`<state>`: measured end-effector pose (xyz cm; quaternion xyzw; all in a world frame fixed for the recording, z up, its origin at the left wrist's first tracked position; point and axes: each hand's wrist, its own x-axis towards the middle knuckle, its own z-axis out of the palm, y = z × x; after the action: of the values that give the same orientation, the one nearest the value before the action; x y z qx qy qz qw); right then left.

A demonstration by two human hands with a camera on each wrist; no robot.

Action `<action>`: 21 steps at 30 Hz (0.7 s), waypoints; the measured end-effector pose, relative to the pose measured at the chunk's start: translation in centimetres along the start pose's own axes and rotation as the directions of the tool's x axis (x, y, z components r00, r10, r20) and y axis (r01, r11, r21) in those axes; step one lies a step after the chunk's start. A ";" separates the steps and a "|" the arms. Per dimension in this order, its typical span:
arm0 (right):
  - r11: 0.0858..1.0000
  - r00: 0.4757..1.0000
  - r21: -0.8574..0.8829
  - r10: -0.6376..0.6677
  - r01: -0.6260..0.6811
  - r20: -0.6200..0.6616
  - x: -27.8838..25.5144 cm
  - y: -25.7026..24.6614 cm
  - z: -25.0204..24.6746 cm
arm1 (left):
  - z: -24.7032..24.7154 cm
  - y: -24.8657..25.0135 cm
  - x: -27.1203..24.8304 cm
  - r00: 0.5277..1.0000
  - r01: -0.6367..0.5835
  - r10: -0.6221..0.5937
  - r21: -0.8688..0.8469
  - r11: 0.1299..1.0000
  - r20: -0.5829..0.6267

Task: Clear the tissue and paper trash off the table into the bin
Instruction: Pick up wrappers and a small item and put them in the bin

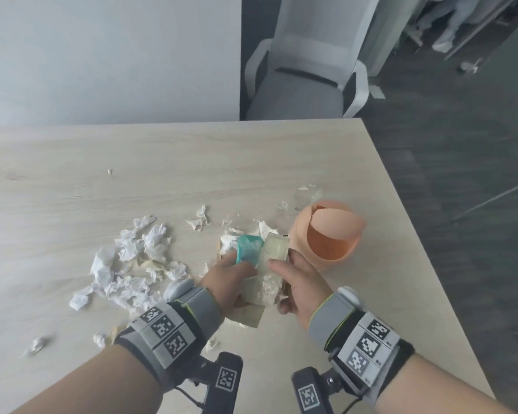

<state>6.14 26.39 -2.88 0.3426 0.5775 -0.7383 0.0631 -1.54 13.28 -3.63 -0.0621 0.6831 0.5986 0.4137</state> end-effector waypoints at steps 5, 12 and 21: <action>0.999 0.999 0.044 0.025 -0.026 0.024 0.0 0.4 -1.6 | 2.2 -0.5 0.0 0.993 -0.080 0.093 0.168 0.982 -0.071; 0.965 0.990 -0.236 -0.127 0.110 -0.054 0.0 0.9 -3.3 | 3.1 -0.1 -0.8 0.993 0.087 -0.083 -0.041 0.995 0.078; 0.968 0.990 -0.205 -0.140 0.144 0.034 -0.9 1.0 -4.6 | 3.8 -0.4 -1.8 0.987 0.080 -0.076 -0.019 0.997 0.138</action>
<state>9.28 29.93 -3.60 0.2850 0.6735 -0.6801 0.0511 1.70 15.76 -2.57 -0.0524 0.6427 0.5931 0.4820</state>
